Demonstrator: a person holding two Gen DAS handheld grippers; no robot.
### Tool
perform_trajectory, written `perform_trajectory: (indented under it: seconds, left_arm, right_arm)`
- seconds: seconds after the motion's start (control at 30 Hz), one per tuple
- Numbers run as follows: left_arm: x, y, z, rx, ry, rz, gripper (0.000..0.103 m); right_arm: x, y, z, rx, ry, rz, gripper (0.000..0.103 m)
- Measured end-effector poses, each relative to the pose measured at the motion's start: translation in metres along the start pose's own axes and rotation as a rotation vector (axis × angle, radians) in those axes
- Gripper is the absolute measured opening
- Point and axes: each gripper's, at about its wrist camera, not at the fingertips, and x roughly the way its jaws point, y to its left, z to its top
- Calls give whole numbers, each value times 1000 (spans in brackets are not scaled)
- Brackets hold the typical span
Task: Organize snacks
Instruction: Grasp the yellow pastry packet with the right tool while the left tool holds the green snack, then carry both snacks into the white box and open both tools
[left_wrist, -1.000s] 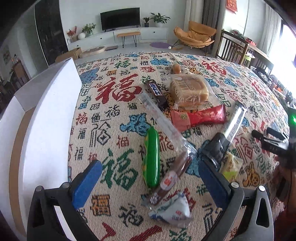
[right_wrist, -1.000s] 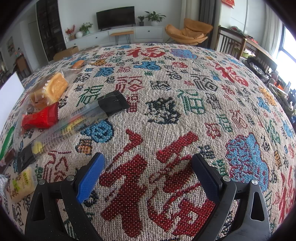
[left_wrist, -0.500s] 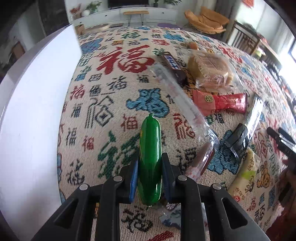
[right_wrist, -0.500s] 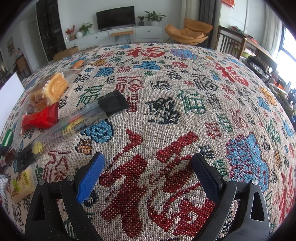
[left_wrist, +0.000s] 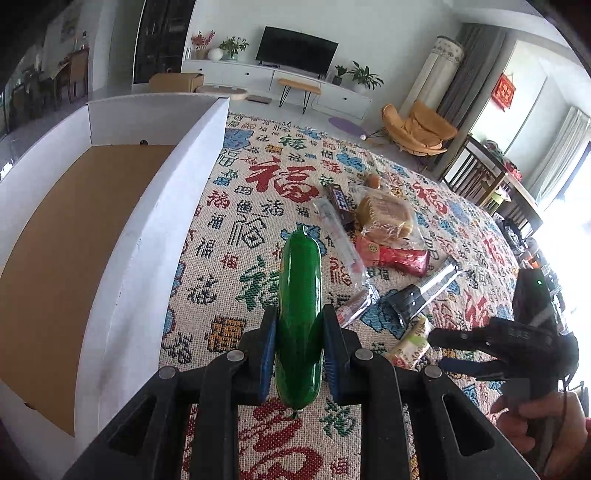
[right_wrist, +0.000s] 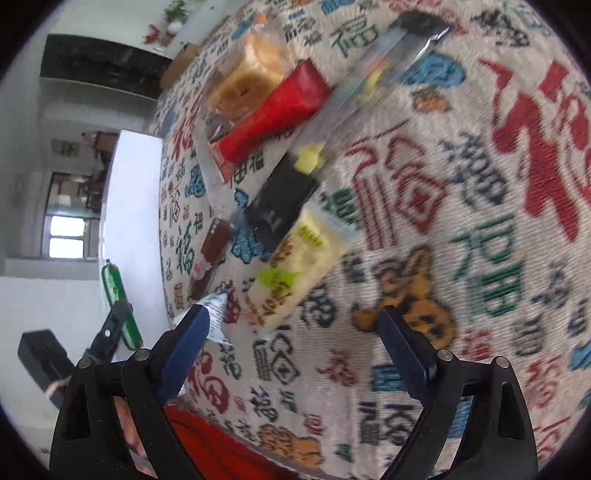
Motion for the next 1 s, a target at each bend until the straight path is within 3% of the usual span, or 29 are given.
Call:
perform_trajectory:
  seconds: [0.07, 0.23, 0.27, 0.3, 0.37, 0.47, 0.53, 0.57, 0.6, 0.73, 0.83, 0.9, 1.0]
  left_arm:
    - [-6, -1, -4, 3, -14, -6, 23]
    - [-14, 4, -20, 15, -22, 9, 23]
    - [-13, 7, -22, 4, -17, 3, 23]
    - [-12, 10, -24, -6, -11, -2, 23]
    - [-10, 14, -28, -16, -3, -1, 23]
    - [-9, 14, -32, -16, 0, -2, 23]
    - [-11, 13, -31, -16, -10, -13, 23]
    - [-12, 12, -32, -16, -13, -19, 23]
    - [-12, 11, -31, -15, -14, -26, 23]
    - [-10, 4, -30, -5, -9, -40, 23]
    - [-8, 0, -32, 2, -3, -41, 23]
    - [-10, -2, -33, 8, 0, -40, 23]
    - [-17, -1, -33, 8, -9, -39, 23]
  right_arm:
    - [4, 25, 4, -26, -79, -101, 94]
    - [32, 73, 2, -133, -160, -281, 91]
    - [37, 77, 1, -184, -189, -340, 81]
    - [39, 82, -2, -230, -221, -403, 66]
    - [41, 85, -7, -304, -271, -496, 49]
    - [40, 82, -9, -401, -230, -507, 46]
    - [27, 75, -8, -406, -190, -462, 44]
    - [19, 72, -8, -401, -184, -444, 41]
    - [13, 72, -7, -402, -182, -428, 30]
    - [9, 63, -6, -430, -145, -435, 30]
    - [20, 52, -7, -426, -93, -408, 38]
    - [21, 53, -12, -459, -108, -412, 53]
    - [25, 55, -25, -515, -66, -457, 57]
